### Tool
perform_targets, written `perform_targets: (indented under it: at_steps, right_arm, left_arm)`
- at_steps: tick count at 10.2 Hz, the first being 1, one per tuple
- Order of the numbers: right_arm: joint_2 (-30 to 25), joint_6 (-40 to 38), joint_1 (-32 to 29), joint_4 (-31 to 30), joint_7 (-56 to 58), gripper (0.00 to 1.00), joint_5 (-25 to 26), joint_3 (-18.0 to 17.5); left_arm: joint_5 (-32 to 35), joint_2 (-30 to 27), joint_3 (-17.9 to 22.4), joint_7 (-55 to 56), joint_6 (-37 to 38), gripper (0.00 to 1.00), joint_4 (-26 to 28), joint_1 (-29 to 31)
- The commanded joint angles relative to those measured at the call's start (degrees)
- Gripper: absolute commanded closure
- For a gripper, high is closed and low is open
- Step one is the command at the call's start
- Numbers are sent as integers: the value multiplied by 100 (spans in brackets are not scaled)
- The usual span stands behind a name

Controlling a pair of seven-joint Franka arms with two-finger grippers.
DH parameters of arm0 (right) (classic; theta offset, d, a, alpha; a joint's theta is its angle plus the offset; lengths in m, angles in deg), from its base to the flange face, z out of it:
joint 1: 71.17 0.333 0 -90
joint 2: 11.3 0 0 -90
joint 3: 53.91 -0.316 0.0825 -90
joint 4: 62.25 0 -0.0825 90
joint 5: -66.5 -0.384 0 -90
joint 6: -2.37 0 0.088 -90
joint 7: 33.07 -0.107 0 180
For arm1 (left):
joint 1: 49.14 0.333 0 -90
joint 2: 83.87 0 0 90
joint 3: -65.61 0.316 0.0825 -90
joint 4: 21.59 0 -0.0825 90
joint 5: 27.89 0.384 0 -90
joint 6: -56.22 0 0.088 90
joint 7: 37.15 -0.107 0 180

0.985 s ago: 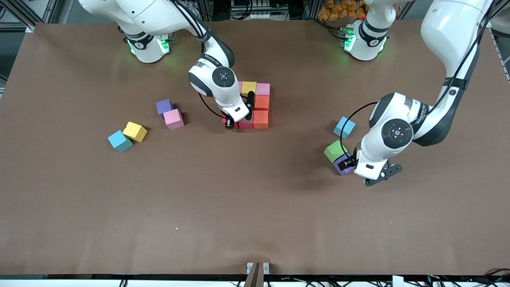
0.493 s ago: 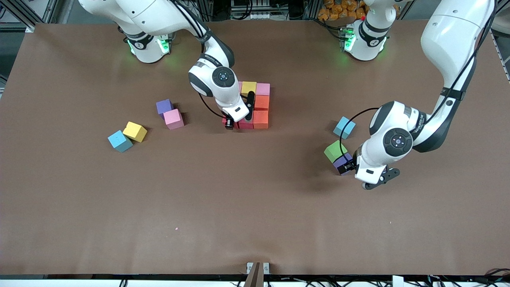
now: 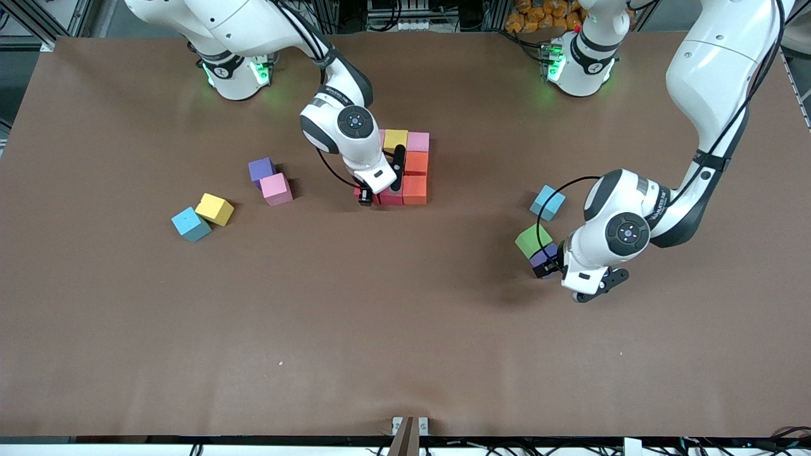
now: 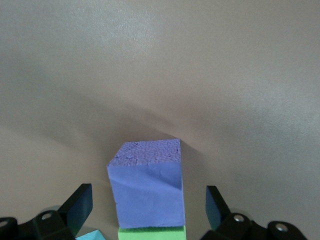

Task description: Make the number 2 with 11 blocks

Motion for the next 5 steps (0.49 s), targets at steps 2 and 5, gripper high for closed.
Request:
perform_targets:
  at_steps: [2,5]
  right_arm:
    - [224,209,107,84,-105,60,107,14]
    - [224,236,116,84,-97,0,116,32]
  left_arm:
    - [-31,24,-25,135,-107,0,79,23]
    - [-31,112,-25,222,-264,0,149,14]
